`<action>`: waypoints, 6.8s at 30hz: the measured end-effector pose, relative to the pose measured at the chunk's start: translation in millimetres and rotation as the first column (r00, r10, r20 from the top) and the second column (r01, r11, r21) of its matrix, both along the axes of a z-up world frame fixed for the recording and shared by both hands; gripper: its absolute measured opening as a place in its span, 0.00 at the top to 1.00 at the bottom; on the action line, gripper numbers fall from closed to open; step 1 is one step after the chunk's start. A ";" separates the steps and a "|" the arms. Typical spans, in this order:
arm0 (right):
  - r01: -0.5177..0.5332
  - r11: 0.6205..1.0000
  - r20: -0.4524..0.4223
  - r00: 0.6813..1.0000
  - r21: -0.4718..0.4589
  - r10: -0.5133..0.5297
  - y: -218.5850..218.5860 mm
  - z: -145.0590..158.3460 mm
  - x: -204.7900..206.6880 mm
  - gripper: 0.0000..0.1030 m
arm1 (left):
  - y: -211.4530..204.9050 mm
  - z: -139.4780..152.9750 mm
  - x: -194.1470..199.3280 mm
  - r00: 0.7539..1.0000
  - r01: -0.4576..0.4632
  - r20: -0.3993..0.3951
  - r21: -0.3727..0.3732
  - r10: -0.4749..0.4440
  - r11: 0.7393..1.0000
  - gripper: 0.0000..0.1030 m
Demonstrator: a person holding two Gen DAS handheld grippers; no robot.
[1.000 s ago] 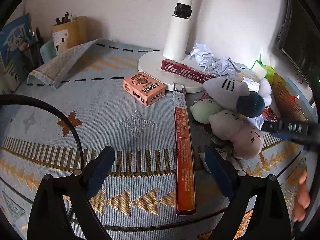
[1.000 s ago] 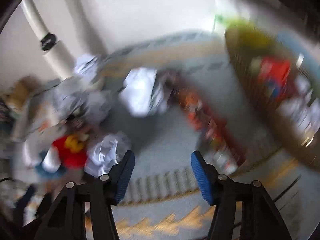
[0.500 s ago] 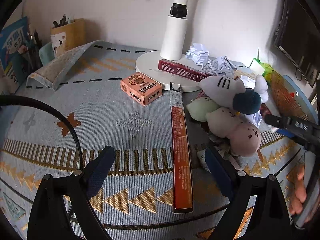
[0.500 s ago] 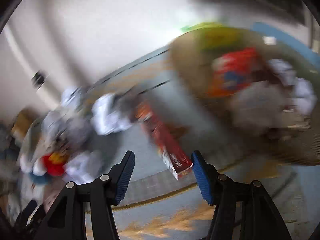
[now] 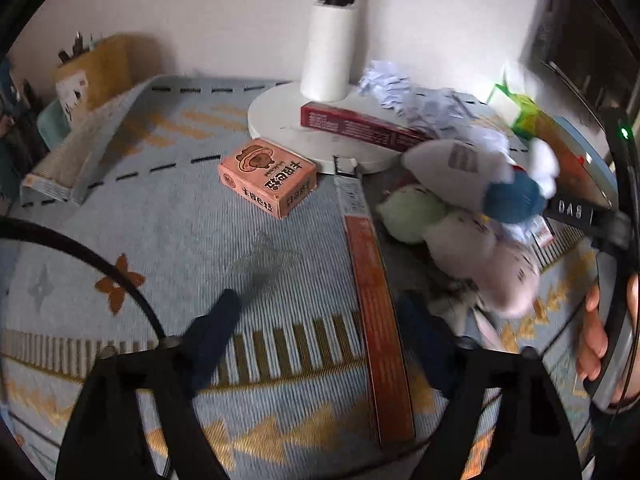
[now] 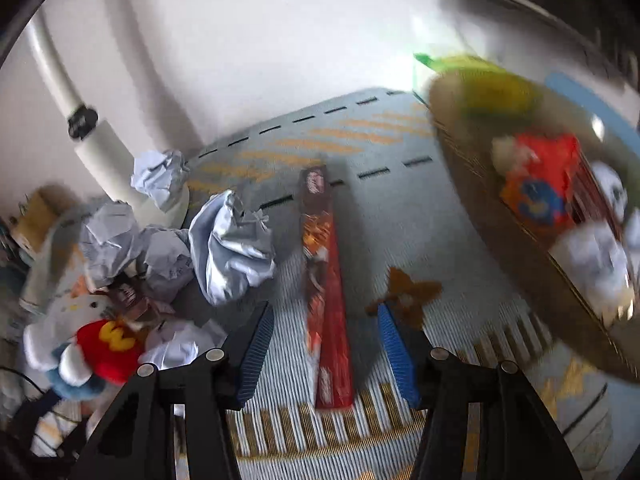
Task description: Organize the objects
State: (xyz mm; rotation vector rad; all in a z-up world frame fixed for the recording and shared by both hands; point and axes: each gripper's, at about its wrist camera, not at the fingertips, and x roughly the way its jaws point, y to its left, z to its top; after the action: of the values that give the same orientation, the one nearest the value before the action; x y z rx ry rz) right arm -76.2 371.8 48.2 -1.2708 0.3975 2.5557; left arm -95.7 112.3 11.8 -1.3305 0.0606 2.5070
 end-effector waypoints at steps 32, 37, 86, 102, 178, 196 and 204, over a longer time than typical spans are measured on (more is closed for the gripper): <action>-0.270 0.950 0.014 0.961 -0.157 0.275 -26.1 -3.0 238.1 0.80 | -50.5 3.2 194.8 0.992 -0.129 -0.017 -0.019 0.129 0.991 0.76; -0.269 0.958 0.038 0.961 -0.098 0.274 -35.3 -3.1 224.4 0.76 | -39.1 0.1 195.8 0.993 -0.115 -0.046 -0.069 0.112 0.991 0.72; 0.188 0.978 -0.253 0.946 -0.090 -0.205 197.2 137.6 168.8 0.53 | 263.4 125.7 16.0 0.954 0.285 -0.175 0.289 -0.242 0.914 0.53; 0.024 0.998 -0.315 0.948 -0.064 -0.043 79.2 167.3 229.1 0.32 | 100.0 157.9 139.7 0.920 0.027 -0.387 0.206 0.056 0.978 0.09; -0.173 0.976 0.046 0.985 0.132 0.168 -83.6 -17.0 140.1 0.00 | -56.3 -17.2 120.6 0.932 -0.362 -0.053 -0.089 0.358 0.928 0.01; -0.175 0.976 0.046 0.984 0.132 0.170 -82.5 -16.9 140.1 0.00 | -56.5 -17.0 120.1 0.933 -0.360 -0.053 -0.090 0.357 0.928 0.01; -0.175 0.976 0.046 0.984 0.132 0.170 -82.5 -16.9 140.1 0.00 | -57.0 -16.6 118.3 0.932 -0.362 -0.046 -0.092 0.359 0.928 0.01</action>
State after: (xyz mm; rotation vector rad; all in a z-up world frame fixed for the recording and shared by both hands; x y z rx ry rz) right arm 63.9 289.4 31.2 -1.3502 0.1077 2.6461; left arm 22.6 55.3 -4.8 -1.4589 -0.0601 2.8615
